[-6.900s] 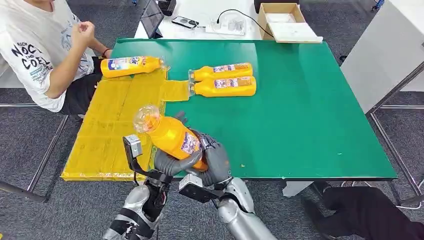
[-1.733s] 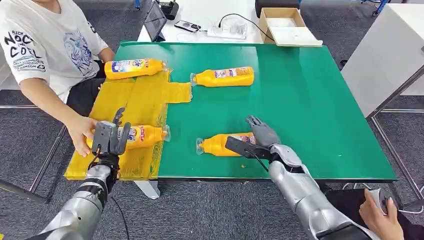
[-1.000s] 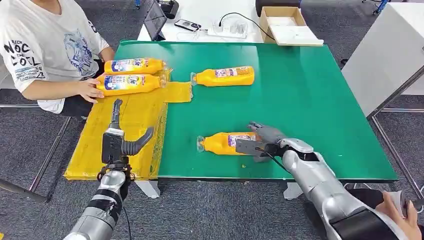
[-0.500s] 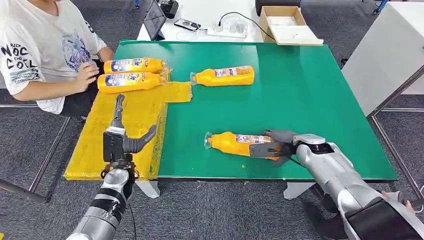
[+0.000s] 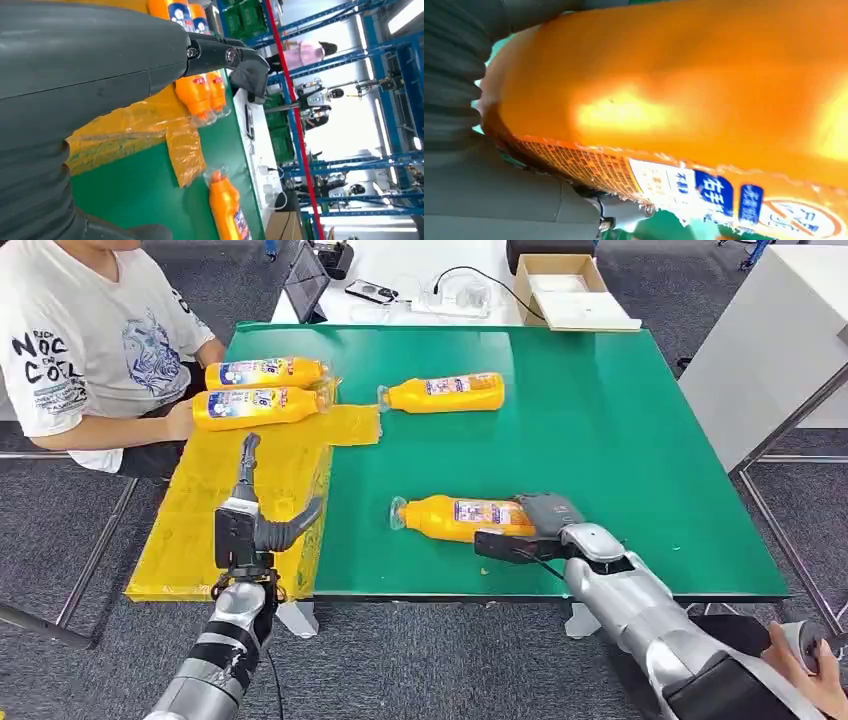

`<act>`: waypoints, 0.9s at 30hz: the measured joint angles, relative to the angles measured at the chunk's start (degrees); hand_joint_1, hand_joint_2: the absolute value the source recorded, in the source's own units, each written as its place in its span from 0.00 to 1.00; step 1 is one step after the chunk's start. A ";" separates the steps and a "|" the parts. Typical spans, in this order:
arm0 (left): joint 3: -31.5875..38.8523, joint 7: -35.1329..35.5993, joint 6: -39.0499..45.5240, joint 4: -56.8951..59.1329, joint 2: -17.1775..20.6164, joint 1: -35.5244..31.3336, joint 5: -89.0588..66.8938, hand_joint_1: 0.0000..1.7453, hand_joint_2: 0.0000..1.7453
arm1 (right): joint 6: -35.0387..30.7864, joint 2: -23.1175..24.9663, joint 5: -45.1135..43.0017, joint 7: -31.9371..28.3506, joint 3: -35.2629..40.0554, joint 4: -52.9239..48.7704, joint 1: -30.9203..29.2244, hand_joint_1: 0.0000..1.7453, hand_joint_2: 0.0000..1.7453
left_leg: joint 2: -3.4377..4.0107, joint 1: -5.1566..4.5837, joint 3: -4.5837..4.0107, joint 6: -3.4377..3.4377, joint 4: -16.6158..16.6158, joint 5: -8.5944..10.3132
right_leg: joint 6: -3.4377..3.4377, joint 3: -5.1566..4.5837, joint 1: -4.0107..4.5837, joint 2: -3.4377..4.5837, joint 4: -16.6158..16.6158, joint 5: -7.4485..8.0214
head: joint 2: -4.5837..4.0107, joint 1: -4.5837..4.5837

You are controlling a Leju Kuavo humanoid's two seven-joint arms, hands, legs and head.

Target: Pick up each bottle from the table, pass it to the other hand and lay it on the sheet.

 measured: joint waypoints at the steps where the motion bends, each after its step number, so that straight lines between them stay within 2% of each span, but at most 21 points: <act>1: 0.00 0.00 -0.44 -0.02 -0.15 0.16 -0.15 0.00 1.00 | -2.77 0.66 -0.54 -0.65 -0.88 -0.35 1.16 1.00 1.00 | -0.02 0.00 0.00 0.00 0.00 0.00 | 0.00 0.00 0.01 0.00 0.00 0.00 | 0.00 0.00; 3: 0.02 0.00 -1.05 -0.02 -0.39 0.61 -0.35 0.00 1.00 | -6.48 1.46 -1.03 -1.48 -2.90 -1.81 3.38 1.00 1.00 | -0.04 0.01 -0.03 0.00 0.00 0.00 | 0.00 -0.01 0.01 -0.01 0.00 0.00 | 0.00 -0.02; 8: 0.22 0.20 -4.05 -0.02 -1.33 1.40 -1.07 0.00 1.00 | -10.84 3.21 -0.30 -3.21 -8.25 -7.55 9.20 1.00 1.00 | -0.21 0.02 -0.14 0.00 0.00 0.00 | 0.03 -0.04 -0.01 -0.06 0.00 -0.05 | 0.00 0.00; 15: 2.16 7.52 -12.77 -0.17 -3.56 4.03 6.17 0.00 1.00 | -22.66 8.00 -2.14 -9.95 -23.48 -26.28 22.02 1.00 1.00 | -0.31 0.00 -0.65 0.00 0.00 -0.01 | 0.04 -0.51 -0.02 -0.12 0.01 -0.05 | 0.00 -0.02; 18: 3.02 9.22 -14.86 -0.15 -4.20 4.37 9.40 0.00 1.00 | -24.55 9.74 -3.95 -12.01 -27.84 -32.08 24.58 1.00 1.00 | -0.35 0.01 -0.72 0.00 0.00 0.00 | 0.03 -0.55 -0.03 -0.16 0.01 -0.07 | 0.00 0.00; 22: 3.50 11.30 -18.06 -0.15 -4.48 4.83 15.68 0.00 1.00 | -30.38 12.13 -9.51 -17.92 -33.09 -38.36 27.51 1.00 1.00 | -0.30 0.00 -0.76 0.01 0.00 -0.01 | 0.04 -0.63 -0.04 -0.13 0.01 -0.04 | 0.00 -0.02; 27: 3.63 12.26 -20.39 -0.15 -4.70 5.16 17.88 0.00 1.00 | -31.16 13.88 -10.88 -19.82 -36.24 -42.10 29.69 1.00 1.00 | -0.28 0.00 -0.76 0.01 0.00 -0.01 | 0.04 -0.64 -0.04 -0.13 0.01 -0.04 | 0.00 -0.02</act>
